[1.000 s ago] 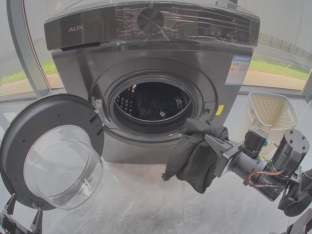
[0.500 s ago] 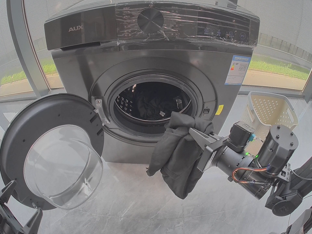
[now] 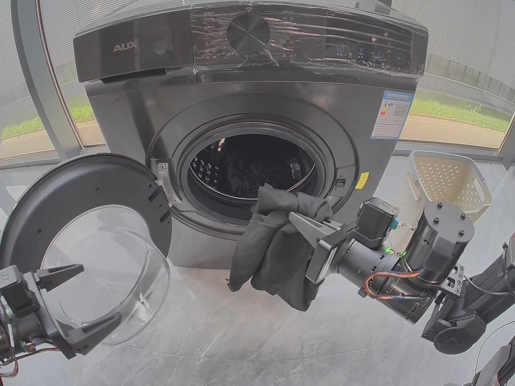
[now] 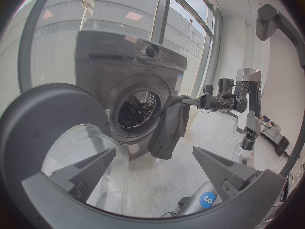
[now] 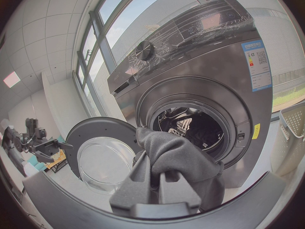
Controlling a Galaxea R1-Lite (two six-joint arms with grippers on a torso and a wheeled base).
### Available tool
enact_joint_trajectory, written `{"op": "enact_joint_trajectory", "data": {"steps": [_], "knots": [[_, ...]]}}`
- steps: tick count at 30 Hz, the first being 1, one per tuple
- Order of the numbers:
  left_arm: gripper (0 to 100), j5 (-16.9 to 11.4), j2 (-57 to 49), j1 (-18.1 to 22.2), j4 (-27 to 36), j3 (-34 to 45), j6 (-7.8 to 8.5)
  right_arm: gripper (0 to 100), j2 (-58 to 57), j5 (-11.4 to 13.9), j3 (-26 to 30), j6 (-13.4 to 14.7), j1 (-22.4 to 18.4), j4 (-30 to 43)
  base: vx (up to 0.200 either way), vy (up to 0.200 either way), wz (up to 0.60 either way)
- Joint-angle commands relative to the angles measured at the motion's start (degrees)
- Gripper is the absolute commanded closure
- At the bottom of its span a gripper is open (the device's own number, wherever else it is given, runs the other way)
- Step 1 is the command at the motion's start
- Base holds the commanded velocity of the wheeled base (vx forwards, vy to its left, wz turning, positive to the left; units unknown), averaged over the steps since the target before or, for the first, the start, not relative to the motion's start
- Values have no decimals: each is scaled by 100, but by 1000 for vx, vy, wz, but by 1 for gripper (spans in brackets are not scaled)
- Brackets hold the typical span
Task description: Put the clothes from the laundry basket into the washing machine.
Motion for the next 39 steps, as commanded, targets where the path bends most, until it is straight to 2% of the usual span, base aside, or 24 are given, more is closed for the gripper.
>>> {"op": "enact_joint_trajectory", "data": {"steps": [1, 5, 9, 15, 28, 39], "knots": [[0, 61, 2103, -792, -763, -438, 83, 100, 142, 139, -217, 76, -32, 40, 0, 0, 0], [0, 87, 2815, -871, -1229, -684, 65, 100, 186, 130, -428, 76, -32, 76, 0, 0, 0], [0, 412, 3501, -1064, -1712, -859, 48, 100, 221, 130, -542, 67, -32, 155, 0, 0, 0], [0, 623, 4239, -1205, -2248, -1141, -5, 100, 239, 139, -551, 76, -32, 155, 0, 0, 0], [0, 641, 4854, -1310, -2345, -1554, -23, 100, 292, 122, -542, 85, -23, 111, 0, 0, 0], [0, 790, 5338, -1680, -2626, -1747, -40, 100, 336, 122, -551, 85, -23, 111, 0, 0, 0]]}}
